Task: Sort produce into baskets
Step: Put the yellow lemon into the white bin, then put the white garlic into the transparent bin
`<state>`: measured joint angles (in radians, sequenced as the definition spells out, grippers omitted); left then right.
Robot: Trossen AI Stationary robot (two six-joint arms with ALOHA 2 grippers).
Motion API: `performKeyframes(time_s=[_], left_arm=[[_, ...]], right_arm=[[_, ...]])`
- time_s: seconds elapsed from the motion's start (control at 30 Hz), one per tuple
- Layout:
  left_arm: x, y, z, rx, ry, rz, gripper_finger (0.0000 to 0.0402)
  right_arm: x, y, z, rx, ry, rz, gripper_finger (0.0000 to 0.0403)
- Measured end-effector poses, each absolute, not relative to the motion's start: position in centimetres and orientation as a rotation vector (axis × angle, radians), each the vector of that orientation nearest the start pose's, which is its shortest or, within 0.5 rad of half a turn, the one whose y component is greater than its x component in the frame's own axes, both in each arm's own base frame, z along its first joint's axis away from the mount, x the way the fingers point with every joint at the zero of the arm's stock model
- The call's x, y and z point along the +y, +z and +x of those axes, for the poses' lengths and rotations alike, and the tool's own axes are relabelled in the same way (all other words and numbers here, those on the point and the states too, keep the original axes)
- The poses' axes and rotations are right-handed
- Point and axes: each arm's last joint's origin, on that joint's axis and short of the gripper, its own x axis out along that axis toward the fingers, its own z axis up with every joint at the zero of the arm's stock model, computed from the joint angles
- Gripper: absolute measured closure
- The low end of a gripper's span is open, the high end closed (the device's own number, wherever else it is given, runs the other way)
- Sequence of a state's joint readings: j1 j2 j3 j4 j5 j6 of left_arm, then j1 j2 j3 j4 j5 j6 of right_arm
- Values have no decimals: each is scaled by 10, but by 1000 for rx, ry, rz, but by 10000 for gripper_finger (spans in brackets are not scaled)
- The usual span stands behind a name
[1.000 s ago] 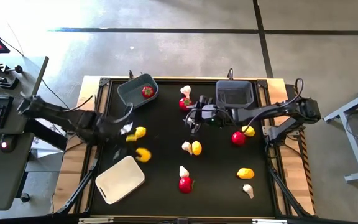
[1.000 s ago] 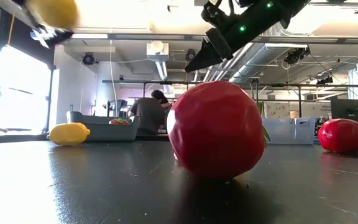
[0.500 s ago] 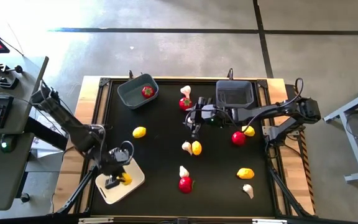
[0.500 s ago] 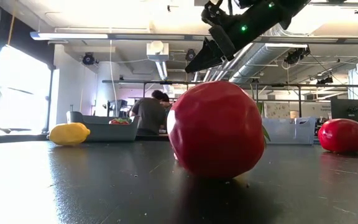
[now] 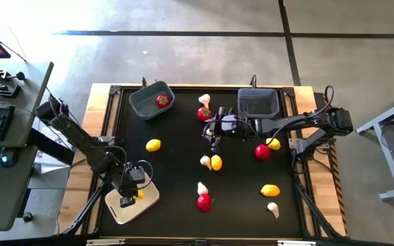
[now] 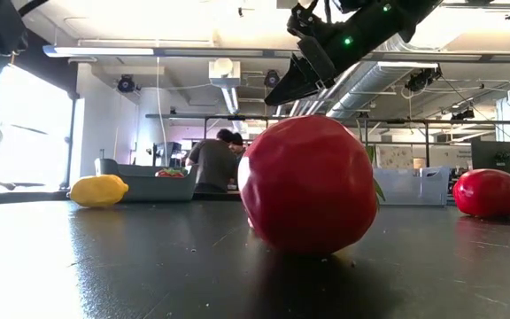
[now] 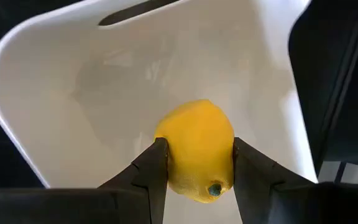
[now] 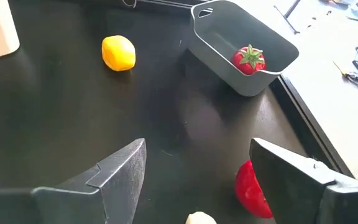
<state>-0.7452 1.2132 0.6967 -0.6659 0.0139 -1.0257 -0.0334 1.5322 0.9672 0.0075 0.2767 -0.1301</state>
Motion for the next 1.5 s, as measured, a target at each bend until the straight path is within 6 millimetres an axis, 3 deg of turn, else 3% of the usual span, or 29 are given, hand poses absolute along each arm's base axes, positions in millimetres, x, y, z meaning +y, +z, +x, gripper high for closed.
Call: performKeyframes(time_s=[0.4, 0.63, 0.8, 0.93, 1.1, 1.27, 1.5], left_arm=[[-143, 193, 151, 1344, -99, -447, 163], [-140, 195, 151, 1323, -137, -364, 153], [-131, 225, 148, 1224, -130, -244, 201], [-117, 242, 141, 1033, -110, -179, 282], [-96, 244, 134, 813, -46, -132, 387], [-79, 230, 130, 664, -54, -119, 385], [-63, 209, 129, 548, -98, -99, 400]], right_arm=[[-12, 232, 327, 607, -283, -62, 124], [4, 231, 326, 632, -250, -53, 124], [20, 250, 327, 683, -301, -36, 124], [35, 263, 327, 667, -349, 5, 130], [51, 262, 325, 647, -359, 144, 169], [66, 249, 329, 679, -380, 249, 201], [90, 240, 354, 785, -404, 386, 205]])
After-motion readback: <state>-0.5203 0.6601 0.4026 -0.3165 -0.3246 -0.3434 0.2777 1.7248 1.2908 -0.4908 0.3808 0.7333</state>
